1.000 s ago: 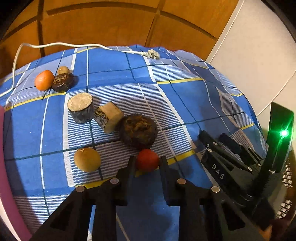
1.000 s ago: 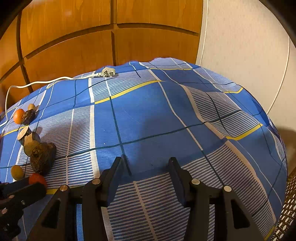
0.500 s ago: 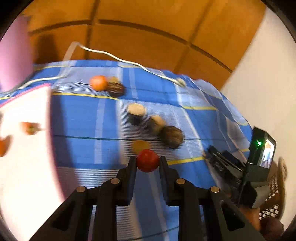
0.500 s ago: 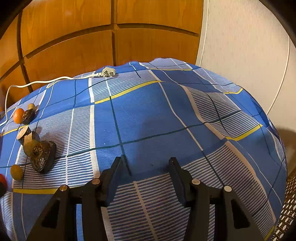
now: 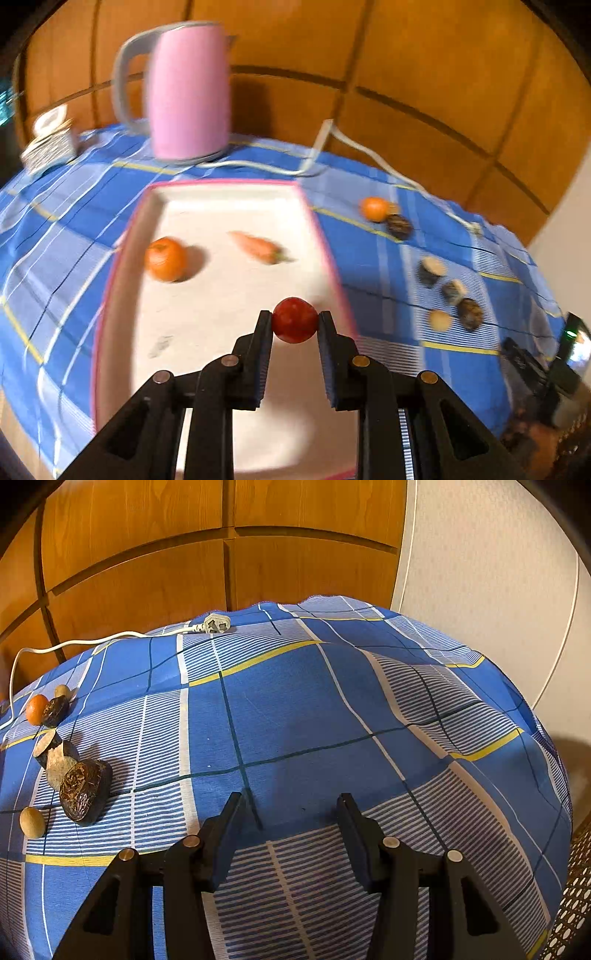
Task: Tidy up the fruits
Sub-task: 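Carry the tomato into the tray and open the left tool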
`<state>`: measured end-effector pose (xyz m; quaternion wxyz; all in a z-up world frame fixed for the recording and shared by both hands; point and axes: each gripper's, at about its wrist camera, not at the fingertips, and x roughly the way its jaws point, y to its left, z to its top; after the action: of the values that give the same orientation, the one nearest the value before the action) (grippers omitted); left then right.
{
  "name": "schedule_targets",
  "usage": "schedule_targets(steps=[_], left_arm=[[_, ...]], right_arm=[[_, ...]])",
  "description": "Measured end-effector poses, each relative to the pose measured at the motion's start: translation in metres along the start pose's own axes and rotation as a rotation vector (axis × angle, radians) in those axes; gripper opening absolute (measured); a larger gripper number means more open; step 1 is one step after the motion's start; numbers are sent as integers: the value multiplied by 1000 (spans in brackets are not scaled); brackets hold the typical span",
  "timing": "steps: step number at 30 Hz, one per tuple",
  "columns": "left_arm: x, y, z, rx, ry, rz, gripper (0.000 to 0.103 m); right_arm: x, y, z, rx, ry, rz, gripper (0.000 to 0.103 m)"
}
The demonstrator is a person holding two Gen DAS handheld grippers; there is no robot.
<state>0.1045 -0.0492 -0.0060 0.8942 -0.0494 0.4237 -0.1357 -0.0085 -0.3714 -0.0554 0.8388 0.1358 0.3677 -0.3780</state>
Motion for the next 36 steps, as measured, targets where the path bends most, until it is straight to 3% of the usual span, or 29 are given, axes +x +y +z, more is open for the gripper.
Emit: schedule_targets(steps=[10, 23, 31, 33, 36], left_arm=[[16, 44, -5, -93, 28, 109, 25], [32, 58, -2, -126, 45, 164, 26], [27, 59, -7, -133, 24, 173, 39], [24, 58, -7, -129, 16, 169, 46], [19, 58, -9, -130, 5, 169, 48]], right_arm=[[0, 1, -1, -7, -1, -6, 52], [0, 2, -1, -12, -1, -10, 52], [0, 2, -1, -11, -1, -10, 52], [0, 2, -1, -10, -1, -9, 52], [0, 2, -2, -10, -2, -9, 52]])
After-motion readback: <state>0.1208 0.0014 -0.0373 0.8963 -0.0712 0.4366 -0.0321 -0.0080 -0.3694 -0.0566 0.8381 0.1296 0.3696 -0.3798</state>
